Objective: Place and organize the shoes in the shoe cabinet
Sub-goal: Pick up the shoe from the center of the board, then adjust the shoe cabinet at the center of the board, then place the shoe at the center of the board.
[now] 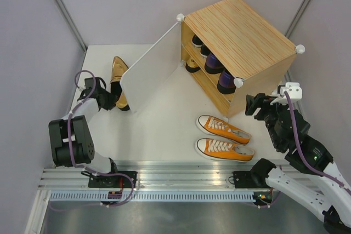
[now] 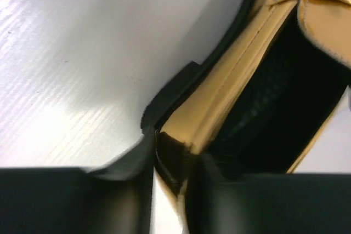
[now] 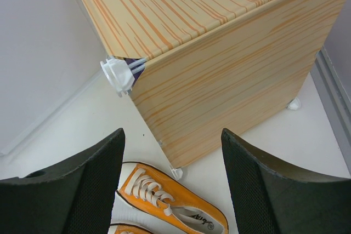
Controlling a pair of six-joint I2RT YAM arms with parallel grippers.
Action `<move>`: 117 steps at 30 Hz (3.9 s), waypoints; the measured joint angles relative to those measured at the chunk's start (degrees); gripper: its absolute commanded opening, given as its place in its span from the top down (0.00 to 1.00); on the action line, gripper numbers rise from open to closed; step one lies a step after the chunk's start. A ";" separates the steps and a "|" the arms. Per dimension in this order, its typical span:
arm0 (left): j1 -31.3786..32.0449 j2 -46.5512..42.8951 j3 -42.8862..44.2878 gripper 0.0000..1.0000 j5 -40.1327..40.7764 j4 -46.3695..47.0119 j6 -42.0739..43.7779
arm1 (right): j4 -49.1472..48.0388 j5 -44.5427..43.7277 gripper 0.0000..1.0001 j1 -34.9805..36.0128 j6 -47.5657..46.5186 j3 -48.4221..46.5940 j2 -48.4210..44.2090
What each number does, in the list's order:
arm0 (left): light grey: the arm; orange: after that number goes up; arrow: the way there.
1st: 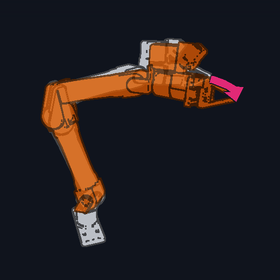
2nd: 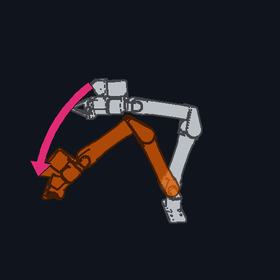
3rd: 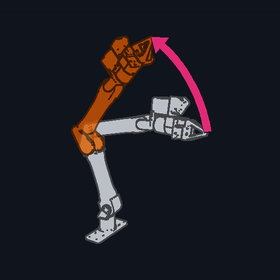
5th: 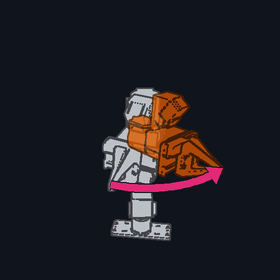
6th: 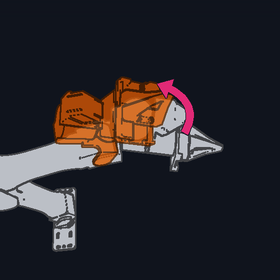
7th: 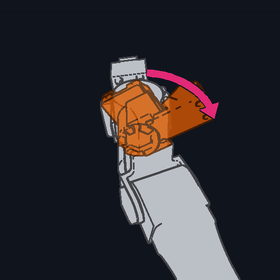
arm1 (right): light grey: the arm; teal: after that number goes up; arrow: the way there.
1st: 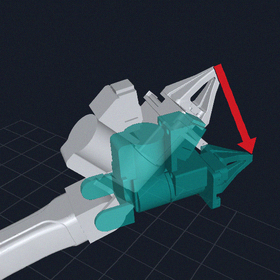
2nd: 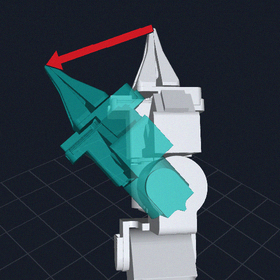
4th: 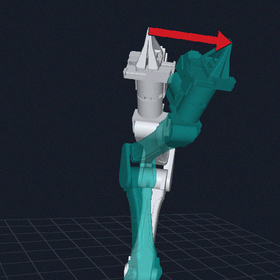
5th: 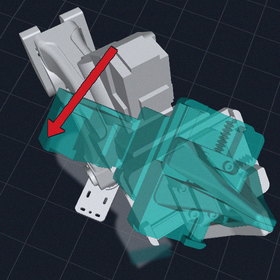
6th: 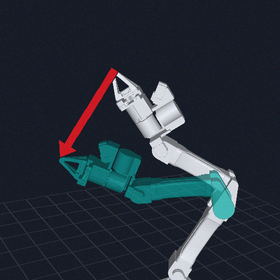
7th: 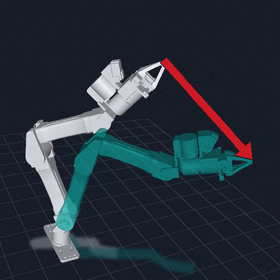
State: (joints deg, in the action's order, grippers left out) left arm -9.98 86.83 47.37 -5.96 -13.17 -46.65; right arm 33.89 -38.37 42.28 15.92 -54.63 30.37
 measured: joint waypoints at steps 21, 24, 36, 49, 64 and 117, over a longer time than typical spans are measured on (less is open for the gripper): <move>0.79 -19.10 15.72 0.98 8.15 -23.17 4.39 | 0.79 2.27 0.28 0.00 0.39 -2.99 2.64; 0.79 -22.67 23.74 0.98 10.43 -25.05 5.99 | 0.68 3.28 0.29 0.00 0.37 -4.83 4.61; 0.76 -30.23 42.99 0.98 5.22 -34.64 10.40 | -4.87 14.75 0.43 0.00 0.37 -9.20 15.61; 1.11 -35.26 41.44 0.98 -7.13 -37.94 14.75 | -23.26 30.86 0.44 1.55 1.55 -14.64 41.90; 6.34 -42.99 34.73 0.98 -7.91 -37.57 17.94 | -35.01 36.37 0.37 2.86 3.45 -50.90 84.78; 37.29 8.24 29.00 0.98 15.04 -41.22 42.84 | -15.04 9.09 0.29 -15.37 0.63 -21.88 14.43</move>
State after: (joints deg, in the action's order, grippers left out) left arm 27.31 95.07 76.38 9.08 -54.39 -3.81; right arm 18.85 -29.28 26.92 16.56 -76.51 44.80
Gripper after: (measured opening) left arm 0.043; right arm 0.713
